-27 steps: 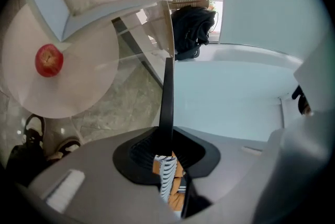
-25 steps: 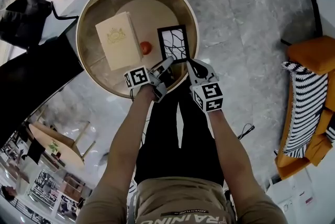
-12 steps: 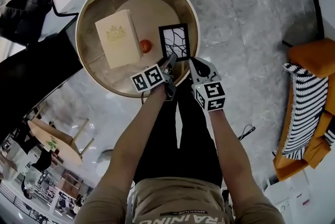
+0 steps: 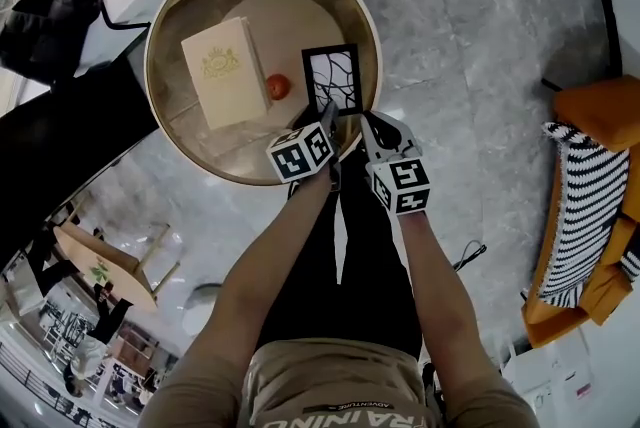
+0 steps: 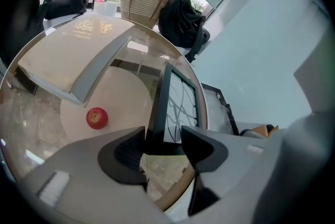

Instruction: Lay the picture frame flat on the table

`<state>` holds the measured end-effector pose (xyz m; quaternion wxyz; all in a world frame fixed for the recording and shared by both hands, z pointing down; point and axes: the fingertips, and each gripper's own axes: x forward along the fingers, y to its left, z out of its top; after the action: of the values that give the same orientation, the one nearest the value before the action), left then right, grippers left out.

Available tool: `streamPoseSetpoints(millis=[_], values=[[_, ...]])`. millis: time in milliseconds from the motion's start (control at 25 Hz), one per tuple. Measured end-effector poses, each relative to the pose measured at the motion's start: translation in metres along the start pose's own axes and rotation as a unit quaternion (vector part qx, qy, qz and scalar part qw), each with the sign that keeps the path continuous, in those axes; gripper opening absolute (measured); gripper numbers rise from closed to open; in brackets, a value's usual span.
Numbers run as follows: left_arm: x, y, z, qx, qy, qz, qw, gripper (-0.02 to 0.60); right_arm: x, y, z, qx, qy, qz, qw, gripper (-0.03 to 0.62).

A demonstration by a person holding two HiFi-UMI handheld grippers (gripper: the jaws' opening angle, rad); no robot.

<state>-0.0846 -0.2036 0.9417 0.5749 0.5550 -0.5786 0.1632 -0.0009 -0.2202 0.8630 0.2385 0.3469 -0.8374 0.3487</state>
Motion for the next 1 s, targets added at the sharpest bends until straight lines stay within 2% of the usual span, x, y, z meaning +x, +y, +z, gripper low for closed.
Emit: streamPoseSetpoints(millis=[320,480,600,720,880,1000], values=[[-0.001,0.009,-0.002,0.057,0.011,0.027,0.9979,0.213,-0.004,-0.004,-0.006,-0.002,0.006,-0.001,1.0,0.008],[0.0,0.006,-0.005,0.086,0.011,0.026,0.9959,0.213,-0.006,-0.007,-0.01,-0.003,0.007,-0.003,1.0,0.008],[-0.003,0.006,-0.004,0.087,0.005,0.025,0.9959,0.213,-0.009,-0.005,-0.011,-0.006,0.009,-0.003,1.0,0.008],[-0.015,0.007,0.003,0.109,-0.014,0.028,0.9936,0.212,-0.015,-0.003,-0.009,-0.012,0.009,0.0,1.0,0.008],[-0.046,-0.003,0.011,0.175,-0.038,0.003,0.9838,0.21,-0.028,0.0,0.001,-0.016,0.011,-0.004,1.0,0.008],[-0.082,-0.022,0.013,0.247,-0.056,-0.037,0.9667,0.206,-0.048,0.011,0.012,-0.028,0.021,-0.005,0.999,0.008]])
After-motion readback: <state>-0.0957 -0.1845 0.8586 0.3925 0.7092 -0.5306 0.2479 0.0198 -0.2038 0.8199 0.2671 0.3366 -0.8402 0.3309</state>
